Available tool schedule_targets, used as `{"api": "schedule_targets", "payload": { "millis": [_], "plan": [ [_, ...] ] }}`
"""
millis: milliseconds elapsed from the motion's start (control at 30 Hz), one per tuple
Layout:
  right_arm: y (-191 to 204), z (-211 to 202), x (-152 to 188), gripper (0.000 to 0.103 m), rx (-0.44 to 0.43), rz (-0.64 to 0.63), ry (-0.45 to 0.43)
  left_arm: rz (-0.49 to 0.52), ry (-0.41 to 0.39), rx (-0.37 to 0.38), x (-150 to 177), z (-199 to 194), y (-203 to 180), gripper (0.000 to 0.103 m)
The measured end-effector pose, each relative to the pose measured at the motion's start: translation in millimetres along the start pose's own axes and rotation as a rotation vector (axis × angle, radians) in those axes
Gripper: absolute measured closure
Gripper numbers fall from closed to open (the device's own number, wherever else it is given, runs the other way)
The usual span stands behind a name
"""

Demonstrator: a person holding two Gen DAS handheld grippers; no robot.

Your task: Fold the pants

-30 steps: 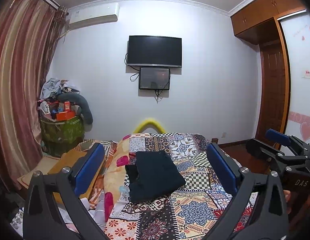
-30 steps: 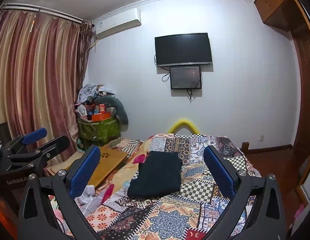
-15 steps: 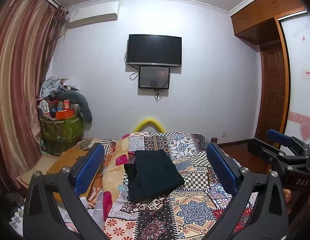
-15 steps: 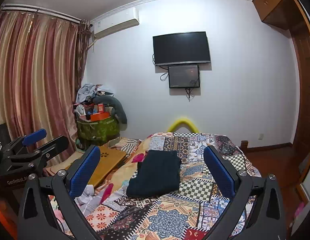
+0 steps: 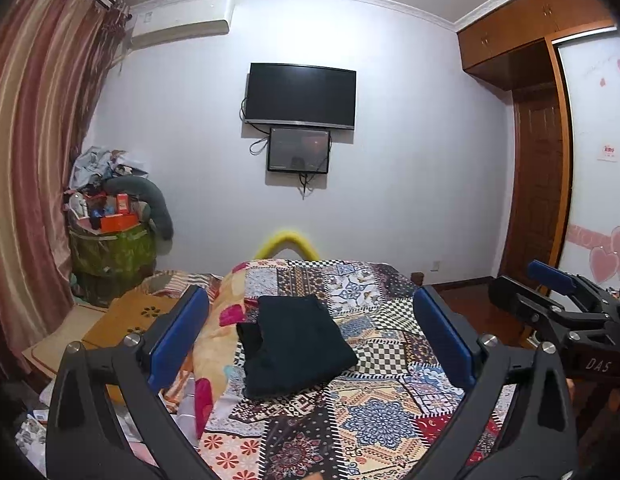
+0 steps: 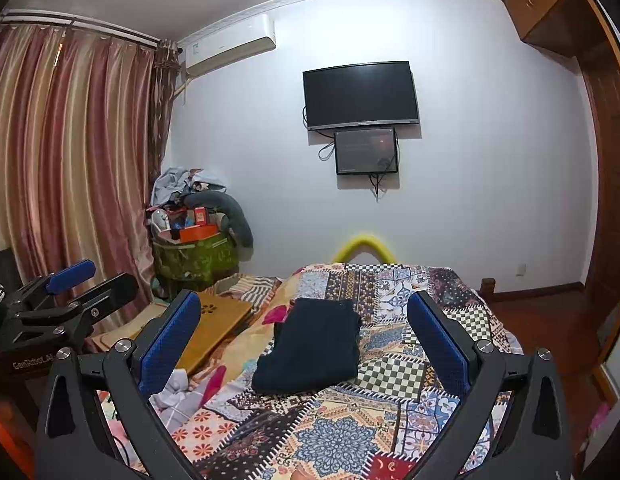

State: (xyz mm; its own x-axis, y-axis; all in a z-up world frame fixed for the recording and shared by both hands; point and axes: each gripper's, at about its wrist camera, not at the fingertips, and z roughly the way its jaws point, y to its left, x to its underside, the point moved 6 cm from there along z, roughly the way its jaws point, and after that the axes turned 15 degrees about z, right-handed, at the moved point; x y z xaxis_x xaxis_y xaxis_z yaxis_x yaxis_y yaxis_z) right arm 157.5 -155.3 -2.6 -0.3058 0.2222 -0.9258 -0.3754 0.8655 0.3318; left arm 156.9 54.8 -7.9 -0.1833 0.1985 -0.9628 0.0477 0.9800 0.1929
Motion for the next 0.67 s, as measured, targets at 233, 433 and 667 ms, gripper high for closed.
{"api": "schedule_targets", "payload": {
  "millis": [233,433,667],
  "plan": [
    [-0.5,1.6,0.0,0.001,0.004,0.004,0.001,-0.001,-0.003,-0.003,3.0,0.9,2.4,0.000],
    [0.5,1.4,0.7,0.001,0.008,0.006,0.002,0.007,0.000,0.004,4.0,1.3,0.3,0.000],
    [1.2,0.8,1.4,0.001,0.012,0.008,0.000,0.009,-0.001,0.008,5.0,1.3,-0.9,0.000]
  ]
}}
